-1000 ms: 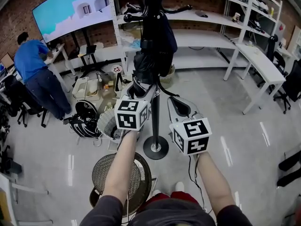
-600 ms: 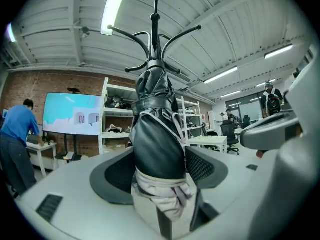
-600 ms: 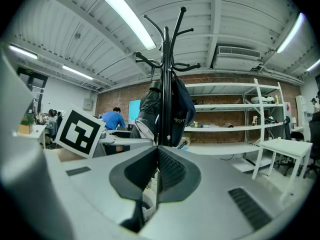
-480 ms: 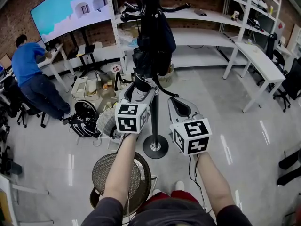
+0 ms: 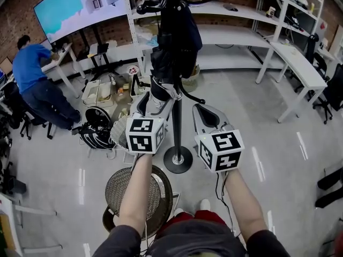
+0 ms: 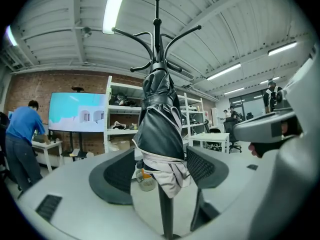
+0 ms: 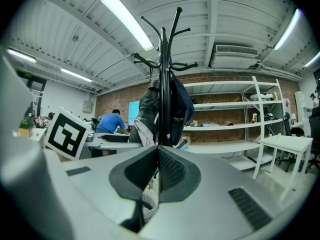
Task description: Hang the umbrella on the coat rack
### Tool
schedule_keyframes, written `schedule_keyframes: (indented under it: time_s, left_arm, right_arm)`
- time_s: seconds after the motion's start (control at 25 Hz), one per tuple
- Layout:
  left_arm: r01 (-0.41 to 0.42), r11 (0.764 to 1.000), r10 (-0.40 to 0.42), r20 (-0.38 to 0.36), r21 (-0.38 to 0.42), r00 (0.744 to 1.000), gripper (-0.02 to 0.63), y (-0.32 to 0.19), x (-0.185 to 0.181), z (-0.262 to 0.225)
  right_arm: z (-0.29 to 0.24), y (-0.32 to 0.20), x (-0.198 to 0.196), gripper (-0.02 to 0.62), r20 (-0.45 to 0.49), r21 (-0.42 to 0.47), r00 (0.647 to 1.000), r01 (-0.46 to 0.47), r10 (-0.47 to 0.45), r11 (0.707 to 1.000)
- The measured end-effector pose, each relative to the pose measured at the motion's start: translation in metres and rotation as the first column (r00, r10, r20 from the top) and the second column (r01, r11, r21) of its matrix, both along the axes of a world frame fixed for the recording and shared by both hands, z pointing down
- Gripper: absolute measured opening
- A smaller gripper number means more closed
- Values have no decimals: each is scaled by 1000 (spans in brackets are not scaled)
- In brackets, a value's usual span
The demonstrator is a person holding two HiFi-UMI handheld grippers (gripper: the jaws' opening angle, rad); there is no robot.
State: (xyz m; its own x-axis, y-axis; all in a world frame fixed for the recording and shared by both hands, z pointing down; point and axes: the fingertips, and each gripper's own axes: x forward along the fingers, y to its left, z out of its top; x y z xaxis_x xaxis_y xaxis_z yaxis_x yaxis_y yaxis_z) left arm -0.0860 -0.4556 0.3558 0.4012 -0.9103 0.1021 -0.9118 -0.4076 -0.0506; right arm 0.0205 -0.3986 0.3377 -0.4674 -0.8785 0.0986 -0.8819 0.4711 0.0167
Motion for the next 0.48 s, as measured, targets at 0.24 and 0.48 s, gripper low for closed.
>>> schedule_keyframes:
  time_s: [0.24, 0.48]
  left_arm:
    - [-2, 1000, 2, -3, -17, 1000, 313, 17, -7, 7]
    - [-20, 999, 19, -25, -42, 1000, 285, 34, -7, 15]
  right_arm:
    - [4, 5, -3, 18, 11, -14, 1000, 0, 1, 1000]
    - [5, 12, -3, 18, 18, -24, 1000, 2, -1, 1000]
